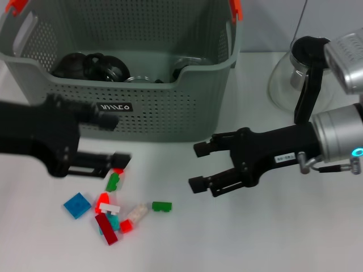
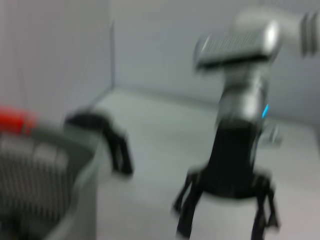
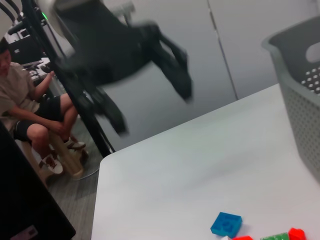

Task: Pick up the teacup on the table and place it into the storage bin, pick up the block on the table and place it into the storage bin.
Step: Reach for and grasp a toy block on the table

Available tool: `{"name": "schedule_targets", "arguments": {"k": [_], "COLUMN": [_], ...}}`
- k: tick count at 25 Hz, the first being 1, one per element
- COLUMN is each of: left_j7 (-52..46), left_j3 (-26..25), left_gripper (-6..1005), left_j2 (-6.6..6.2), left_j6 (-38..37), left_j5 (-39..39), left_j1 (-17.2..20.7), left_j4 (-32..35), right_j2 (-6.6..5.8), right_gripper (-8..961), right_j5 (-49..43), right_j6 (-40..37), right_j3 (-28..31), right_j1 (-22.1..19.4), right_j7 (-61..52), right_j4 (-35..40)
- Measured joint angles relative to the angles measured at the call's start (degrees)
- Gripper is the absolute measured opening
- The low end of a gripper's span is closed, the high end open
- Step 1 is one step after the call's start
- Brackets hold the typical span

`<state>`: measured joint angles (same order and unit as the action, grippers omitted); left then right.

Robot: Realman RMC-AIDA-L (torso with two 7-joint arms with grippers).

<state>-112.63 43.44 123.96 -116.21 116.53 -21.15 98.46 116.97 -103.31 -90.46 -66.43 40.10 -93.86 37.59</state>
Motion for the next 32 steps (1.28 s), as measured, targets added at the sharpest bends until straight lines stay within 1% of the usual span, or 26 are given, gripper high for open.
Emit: {"name": "schedule_targets", "arguments": {"k": [2,6,10,13,14,16,18,21,26,32], "left_j7": [0.2,-0.4,-2.1,-4.0,-4.7,-7.1,-9.4,-12.2,-14.6,-20.0], "left_j3": [0.2,0.2,0.8,2.9,4.2,8.3,11.6,15.8,18.8,27.8], "left_gripper": [703,702,702,719,725,737,877,878,878,878], "left_j2": [0.01,0.03,0.05,0.12,0.12,0.14,0.14,0.27,0.43,0.48], "left_j6": [0.3,3.0,5.6,7.5,7.9,8.9,9.6,10.2,12.6,16.6], "left_j5": [4.8,15.6,23.4,27.6,28.8,32.6,36.2,40.4,42.0,46.6], "left_j1": [0.4,-0.9,-2.7,-3.4,-3.5,-3.5,-3.6,-4.0,-4.1,-4.2], "left_j4": [-0.8,-3.4,-4.6,-4.9,-5.1,-5.6,-6.3,-7.6,-8.7,-12.1], "right_j2": [0.65,1.98,2.85,3.11,3.14,3.18,3.17,3.2,3.26,3.19], "right_gripper": [940,941,941,941,941,941,940,940,940,940], "right_j5": [0.0,-0.1,-1.1,-1.5,-1.5,-1.5,-1.6,-1.6,-1.6,-1.5], "right_j6": [0.5,0.9,1.6,2.2,2.4,2.8,3.4,4.6,6.4,7.1], "right_j3": [-0.2,-0.2,-0.4,-0.8,-0.9,-1.0,-1.1,-1.2,-1.9,-1.9], "right_j1": [0.5,1.4,2.5,3.2,3.4,3.5,3.6,4.0,4.8,5.0], "right_j7": [0.3,1.0,1.0,1.1,1.1,1.1,1.1,1.4,1.5,1.5], "right_j4": [-0.1,-0.1,0.1,-0.3,-0.3,-0.4,-0.4,-0.4,-0.5,-0.3]}}
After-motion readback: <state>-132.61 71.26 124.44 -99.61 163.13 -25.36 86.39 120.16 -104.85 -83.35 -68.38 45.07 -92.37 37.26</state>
